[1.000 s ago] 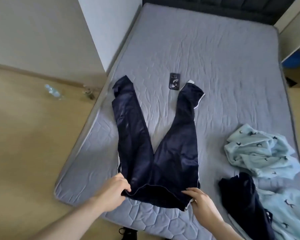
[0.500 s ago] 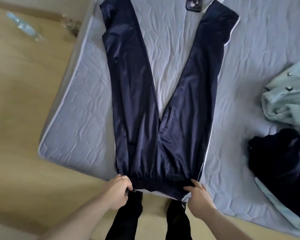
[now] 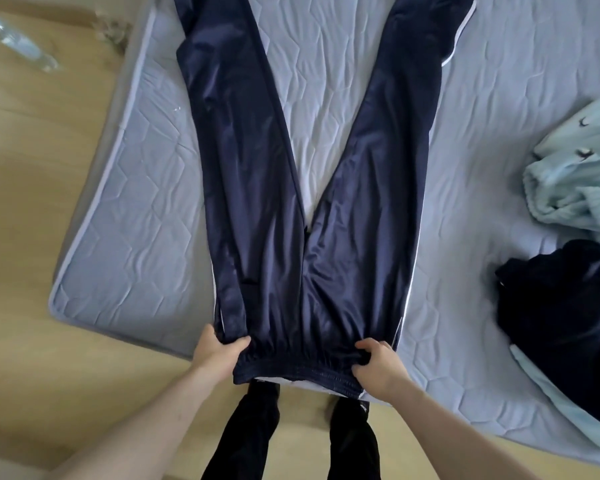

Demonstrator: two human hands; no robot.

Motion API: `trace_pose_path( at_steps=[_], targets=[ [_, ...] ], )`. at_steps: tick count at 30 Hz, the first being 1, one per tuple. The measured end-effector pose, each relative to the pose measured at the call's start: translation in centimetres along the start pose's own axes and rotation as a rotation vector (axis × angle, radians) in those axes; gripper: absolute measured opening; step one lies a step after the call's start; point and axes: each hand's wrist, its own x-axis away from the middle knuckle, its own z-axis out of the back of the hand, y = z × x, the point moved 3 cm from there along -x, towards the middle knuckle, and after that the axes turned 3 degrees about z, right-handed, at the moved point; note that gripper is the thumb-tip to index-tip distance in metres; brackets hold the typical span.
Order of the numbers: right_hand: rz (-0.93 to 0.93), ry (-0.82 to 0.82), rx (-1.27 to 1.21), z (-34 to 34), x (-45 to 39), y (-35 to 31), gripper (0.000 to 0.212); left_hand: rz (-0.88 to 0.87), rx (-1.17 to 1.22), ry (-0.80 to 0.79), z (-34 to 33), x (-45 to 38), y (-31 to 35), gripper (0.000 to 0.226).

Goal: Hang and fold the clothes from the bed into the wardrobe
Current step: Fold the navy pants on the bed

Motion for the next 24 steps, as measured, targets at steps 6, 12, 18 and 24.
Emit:
trace_pose_path(
  at_steps=[6, 12, 18, 24],
  targets=[
    [-0.002, 0.097, -0.322, 2.0, 1.0, 2.1, 0.037, -0.528, -0.131, 0.249, -2.5, 7.1, 4.8, 0.062],
    [-0.037, 0.292, -0.534, 7.5, 1.4, 3.5, 0.038, -0.934, -0.295, -0.005, -7.8, 14.9, 10.4, 0.075],
    [-0.066, 0.412, -0.653, 11.4, 0.6, 4.6, 0.048, -0.925, -0.885, -0.262, -15.9, 17.0, 12.5, 0.087],
    [-0.060, 0.383, -0.590, 11.8, -1.1, 4.1, 0.031, -0.790, -1.062, -0.574, -19.5, 13.8, 12.3, 0.039]
  ],
)
